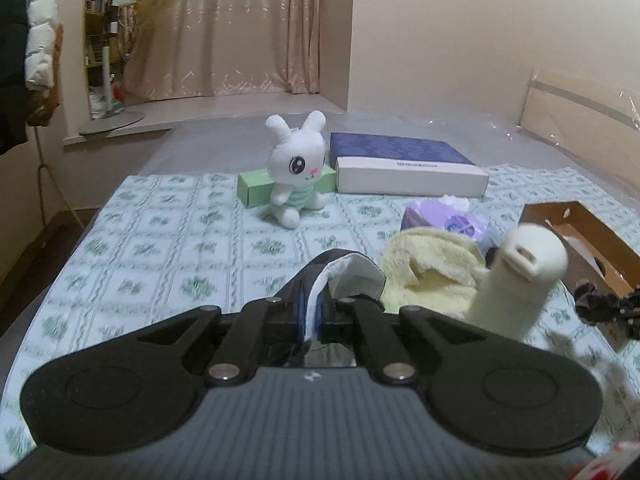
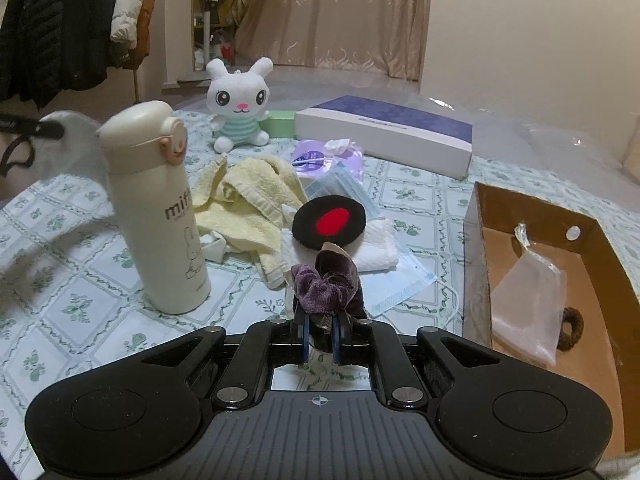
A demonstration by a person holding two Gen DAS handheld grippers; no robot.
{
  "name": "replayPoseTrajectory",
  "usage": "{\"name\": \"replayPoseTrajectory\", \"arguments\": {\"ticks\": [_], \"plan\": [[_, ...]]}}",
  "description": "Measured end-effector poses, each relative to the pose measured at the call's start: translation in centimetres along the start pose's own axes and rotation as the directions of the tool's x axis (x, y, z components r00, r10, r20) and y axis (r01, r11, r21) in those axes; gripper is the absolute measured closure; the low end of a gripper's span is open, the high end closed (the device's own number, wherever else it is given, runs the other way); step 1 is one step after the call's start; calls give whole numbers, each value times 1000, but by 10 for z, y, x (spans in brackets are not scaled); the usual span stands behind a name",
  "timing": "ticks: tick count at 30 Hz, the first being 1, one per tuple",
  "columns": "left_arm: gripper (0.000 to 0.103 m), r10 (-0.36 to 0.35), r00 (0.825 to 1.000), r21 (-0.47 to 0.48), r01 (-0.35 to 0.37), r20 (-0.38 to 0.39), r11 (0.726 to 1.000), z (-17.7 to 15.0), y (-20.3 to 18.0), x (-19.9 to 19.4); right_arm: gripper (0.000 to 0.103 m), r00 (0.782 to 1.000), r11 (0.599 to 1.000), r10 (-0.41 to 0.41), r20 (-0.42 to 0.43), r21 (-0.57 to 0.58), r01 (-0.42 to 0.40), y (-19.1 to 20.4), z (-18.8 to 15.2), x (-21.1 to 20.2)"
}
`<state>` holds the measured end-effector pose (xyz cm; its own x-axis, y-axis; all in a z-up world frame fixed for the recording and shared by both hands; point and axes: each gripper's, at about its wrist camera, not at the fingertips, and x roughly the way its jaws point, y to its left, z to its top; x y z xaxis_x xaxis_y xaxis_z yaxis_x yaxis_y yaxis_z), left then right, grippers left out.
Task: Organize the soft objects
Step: 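Carry the grey cloth and scrunchie over the cardboard box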
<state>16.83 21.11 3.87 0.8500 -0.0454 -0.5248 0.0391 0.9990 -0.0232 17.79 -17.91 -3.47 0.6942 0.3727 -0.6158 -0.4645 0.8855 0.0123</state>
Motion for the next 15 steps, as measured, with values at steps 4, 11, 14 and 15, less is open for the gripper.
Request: {"name": "replayPoseTrajectory", "arguments": {"ticks": [4, 11, 14, 15], "plan": [[99, 3, 1000, -13, -3, -12, 1000, -17, -15, -30, 93, 1000, 1000, 4, 4, 9, -4, 5, -6, -15], [99, -32, 999, 13, 33, -36, 999, -43, -55, -80, 93, 1000, 999, 7, 20, 47, -8, 9, -20, -47], [99, -60, 997, 16, 60, -41, 998, -50, -73, -95, 93, 1000, 998, 5, 29, 66, -7, 8, -26, -61], [99, -71, 997, 14, 72, -40, 997, -52, -80, -99, 93, 999, 997, 5, 33, 75, -8, 8, -28, -66]]}}
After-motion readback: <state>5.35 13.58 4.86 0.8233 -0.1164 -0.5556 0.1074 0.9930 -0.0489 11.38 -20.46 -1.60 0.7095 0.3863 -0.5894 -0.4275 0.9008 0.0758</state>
